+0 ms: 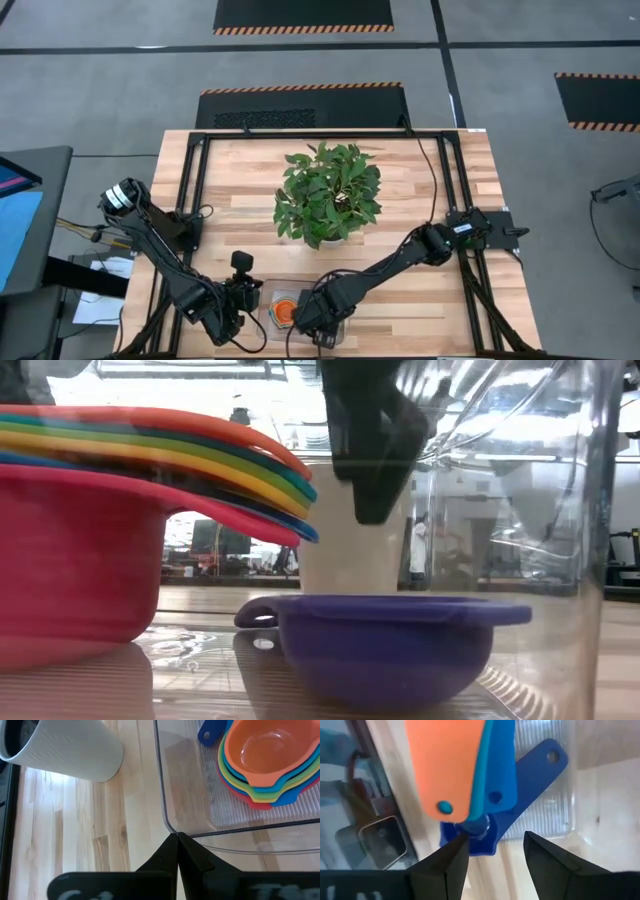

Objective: Nest measuring cups in basket
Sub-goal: Stack the dark blue measuring cup on the orange measuring cup

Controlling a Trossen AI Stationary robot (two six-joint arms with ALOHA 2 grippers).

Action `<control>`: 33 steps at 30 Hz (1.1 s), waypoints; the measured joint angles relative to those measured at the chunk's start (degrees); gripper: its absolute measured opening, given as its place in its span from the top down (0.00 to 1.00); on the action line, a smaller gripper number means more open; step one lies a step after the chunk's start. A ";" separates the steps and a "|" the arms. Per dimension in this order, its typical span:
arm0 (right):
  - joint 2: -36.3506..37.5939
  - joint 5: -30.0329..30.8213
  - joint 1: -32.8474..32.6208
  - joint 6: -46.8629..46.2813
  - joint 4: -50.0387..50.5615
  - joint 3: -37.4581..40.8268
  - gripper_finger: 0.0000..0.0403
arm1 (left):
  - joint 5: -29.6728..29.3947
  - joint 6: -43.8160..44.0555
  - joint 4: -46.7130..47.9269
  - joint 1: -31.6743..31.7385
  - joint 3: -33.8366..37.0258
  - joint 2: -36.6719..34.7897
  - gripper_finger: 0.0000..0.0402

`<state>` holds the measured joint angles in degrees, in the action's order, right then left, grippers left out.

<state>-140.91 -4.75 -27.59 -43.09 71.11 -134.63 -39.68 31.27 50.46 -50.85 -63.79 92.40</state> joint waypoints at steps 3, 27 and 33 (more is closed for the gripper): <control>2.31 0.34 -0.18 -1.07 -0.93 0.00 0.48 | 0.00 -0.04 -0.02 0.00 0.00 0.00 1.00; 18.17 46.08 -21.23 -34.79 18.80 1.83 0.67 | 4.92 4.41 -10.09 4.69 -0.24 0.04 1.00; 17.95 56.24 -23.80 -45.31 18.85 9.37 0.74 | 4.87 12.72 -16.47 8.00 -0.24 0.04 1.00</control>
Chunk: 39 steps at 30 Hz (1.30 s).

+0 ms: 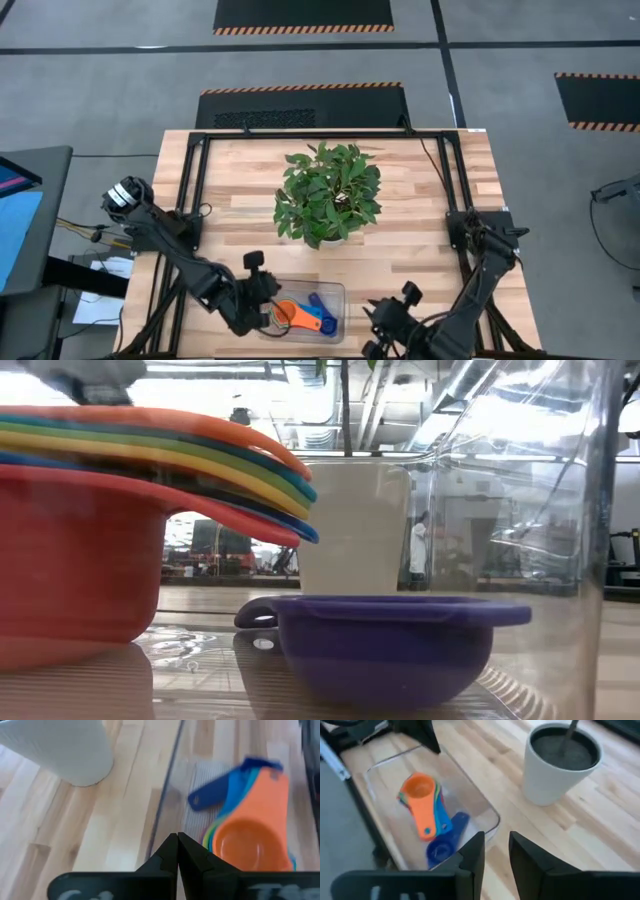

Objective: Nest measuring cups in basket
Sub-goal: Stack the dark blue measuring cup on the orange measuring cup

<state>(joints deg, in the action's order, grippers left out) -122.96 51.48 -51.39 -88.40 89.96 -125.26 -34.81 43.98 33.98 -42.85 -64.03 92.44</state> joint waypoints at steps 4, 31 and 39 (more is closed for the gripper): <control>1.85 1.23 0.97 -1.06 -0.12 9.10 0.78 | -0.21 0.09 -3.24 1.86 0.00 0.00 1.00; 76.75 4.11 33.79 18.94 -29.62 75.45 0.92 | 29.53 -23.86 10.78 27.93 -7.87 -16.63 1.00; 74.05 -13.14 44.70 43.50 -37.69 77.47 0.92 | 32.14 -18.42 22.99 24.74 -21.73 -9.81 1.00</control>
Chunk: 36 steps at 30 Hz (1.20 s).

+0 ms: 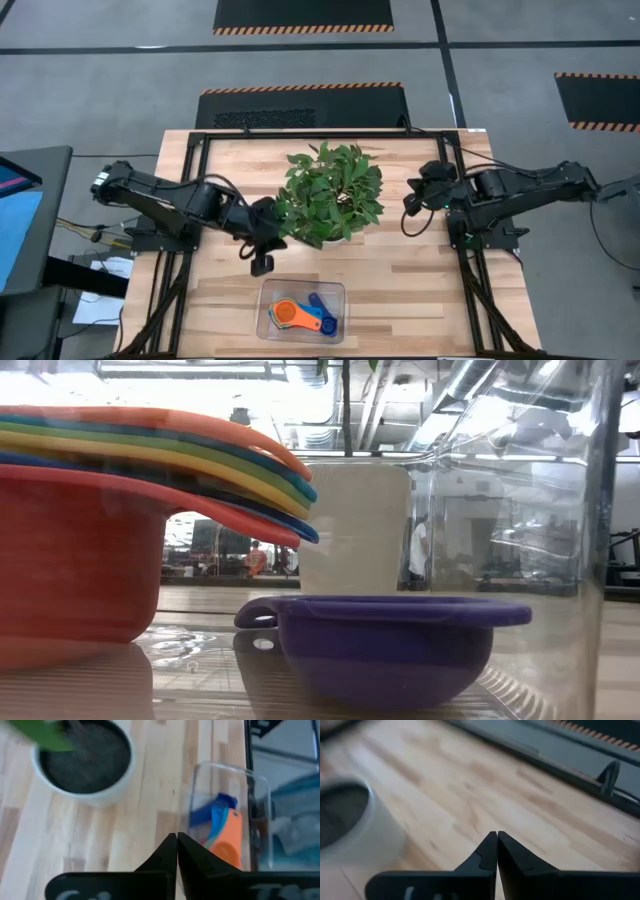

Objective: Nest measuring cups in basket
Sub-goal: Stack the dark blue measuring cup on the orange measuring cup

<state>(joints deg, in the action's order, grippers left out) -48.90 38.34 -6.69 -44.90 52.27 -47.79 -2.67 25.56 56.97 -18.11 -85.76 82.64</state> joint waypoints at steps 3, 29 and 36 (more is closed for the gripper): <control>-1.34 -4.22 2.50 4.12 1.58 0.00 0.92 | 1.15 4.00 5.05 -3.34 -5.68 3.95 1.00; -3.28 -7.08 5.08 15.16 1.64 -0.04 0.92 | -0.10 39.91 0.41 -16.51 -8.06 25.80 1.00; -3.28 -7.08 5.06 15.16 1.59 -0.04 0.92 | 0.68 40.91 1.60 -13.87 -8.02 26.33 0.98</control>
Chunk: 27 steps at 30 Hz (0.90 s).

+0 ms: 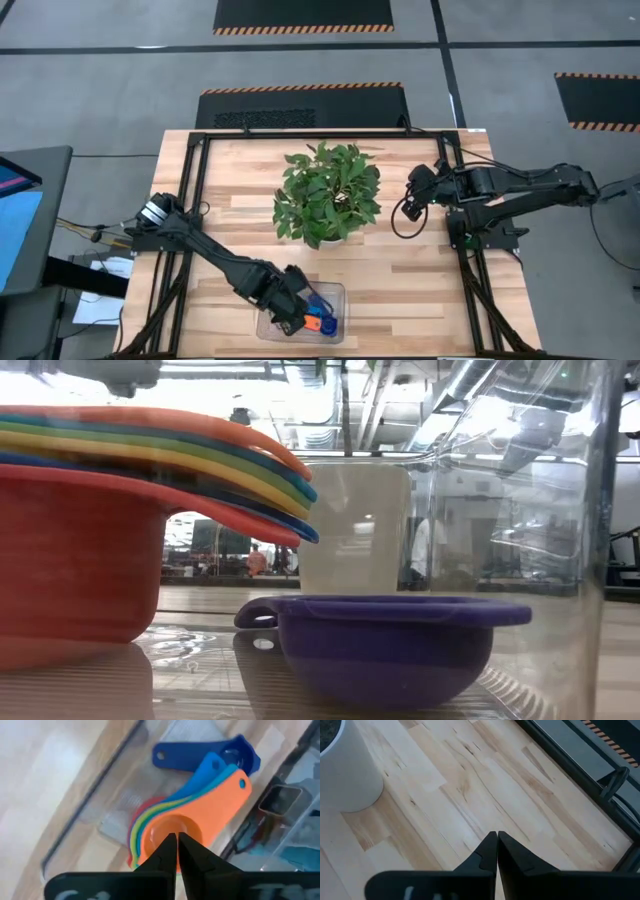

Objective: Nest measuring cups in basket
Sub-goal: Stack the dark blue measuring cup on the orange measuring cup

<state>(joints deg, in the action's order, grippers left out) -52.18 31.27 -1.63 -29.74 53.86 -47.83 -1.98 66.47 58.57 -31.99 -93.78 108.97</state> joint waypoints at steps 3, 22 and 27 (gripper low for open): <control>0.00 0.00 0.00 0.00 -0.06 0.00 0.92 | 0.12 -2.14 0.00 0.73 0.00 -0.06 0.92; 0.00 0.00 0.00 0.26 0.03 0.00 0.92 | -1.71 -3.01 2.10 0.79 1.38 -0.09 0.47; 0.00 0.00 0.00 0.28 0.05 0.00 0.92 | -0.30 -5.01 -2.62 -0.30 4.08 -0.09 0.47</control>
<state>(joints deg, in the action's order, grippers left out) -52.18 31.27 -1.63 -29.45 53.91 -47.83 -2.28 61.46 55.95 -32.29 -89.69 108.88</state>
